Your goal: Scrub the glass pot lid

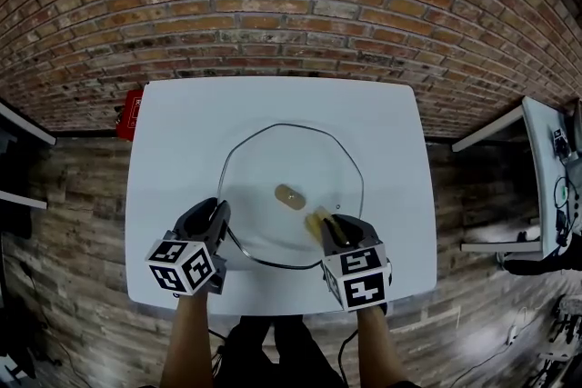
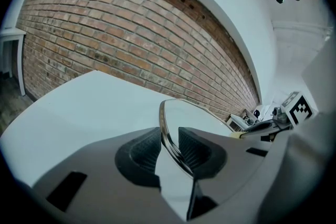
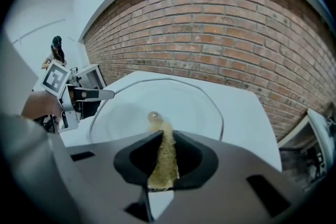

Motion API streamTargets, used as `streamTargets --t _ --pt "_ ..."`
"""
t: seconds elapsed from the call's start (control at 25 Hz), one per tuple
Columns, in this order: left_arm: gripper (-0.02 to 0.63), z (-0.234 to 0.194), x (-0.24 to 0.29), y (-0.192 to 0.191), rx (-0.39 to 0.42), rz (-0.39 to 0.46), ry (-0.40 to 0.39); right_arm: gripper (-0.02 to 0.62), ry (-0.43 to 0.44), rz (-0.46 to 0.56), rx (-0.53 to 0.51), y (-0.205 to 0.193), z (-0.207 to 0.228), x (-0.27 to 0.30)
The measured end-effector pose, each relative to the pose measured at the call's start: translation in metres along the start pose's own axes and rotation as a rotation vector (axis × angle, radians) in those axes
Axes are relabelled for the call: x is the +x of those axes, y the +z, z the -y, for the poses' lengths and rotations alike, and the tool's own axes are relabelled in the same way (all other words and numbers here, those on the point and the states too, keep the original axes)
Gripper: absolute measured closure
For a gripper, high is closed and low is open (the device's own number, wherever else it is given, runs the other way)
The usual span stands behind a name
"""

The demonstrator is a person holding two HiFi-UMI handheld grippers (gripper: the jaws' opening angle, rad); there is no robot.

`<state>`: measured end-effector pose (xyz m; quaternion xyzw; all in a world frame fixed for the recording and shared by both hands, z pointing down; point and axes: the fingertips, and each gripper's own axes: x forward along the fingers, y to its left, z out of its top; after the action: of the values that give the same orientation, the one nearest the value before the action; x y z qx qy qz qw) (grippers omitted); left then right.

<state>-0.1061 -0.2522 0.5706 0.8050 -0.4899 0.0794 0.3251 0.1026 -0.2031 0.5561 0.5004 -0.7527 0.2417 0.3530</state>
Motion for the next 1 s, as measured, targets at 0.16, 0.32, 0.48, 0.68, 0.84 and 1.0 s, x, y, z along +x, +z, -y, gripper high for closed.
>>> streamTargets --t 0.16,0.32,0.48,0.68,0.84,1.0 --pt "0.5 0.0 0.001 0.0 0.003 0.003 -0.005 0.537 -0.001 0.013 -0.006 0.003 -0.003 0.0" --pt "0.5 0.001 -0.002 0.008 0.013 0.037 -0.005 0.537 0.004 0.021 0.01 0.003 -0.001 -0.001" --pt "0.502 -0.002 -0.007 0.014 0.021 0.053 0.001 0.537 0.003 0.033 0.015 0.005 -0.001 -0.002" --pt "0.517 0.0 -0.017 0.019 0.035 0.072 0.005 0.537 0.001 0.053 0.019 0.007 -0.002 -0.005" --pt "0.588 0.008 -0.026 0.029 0.073 0.102 -0.011 0.537 0.003 0.092 0.025 0.011 -0.003 -0.009" --pt "0.597 0.022 -0.03 0.037 0.171 0.122 -0.013 0.537 -0.004 0.192 0.056 0.02 -0.001 -0.018"
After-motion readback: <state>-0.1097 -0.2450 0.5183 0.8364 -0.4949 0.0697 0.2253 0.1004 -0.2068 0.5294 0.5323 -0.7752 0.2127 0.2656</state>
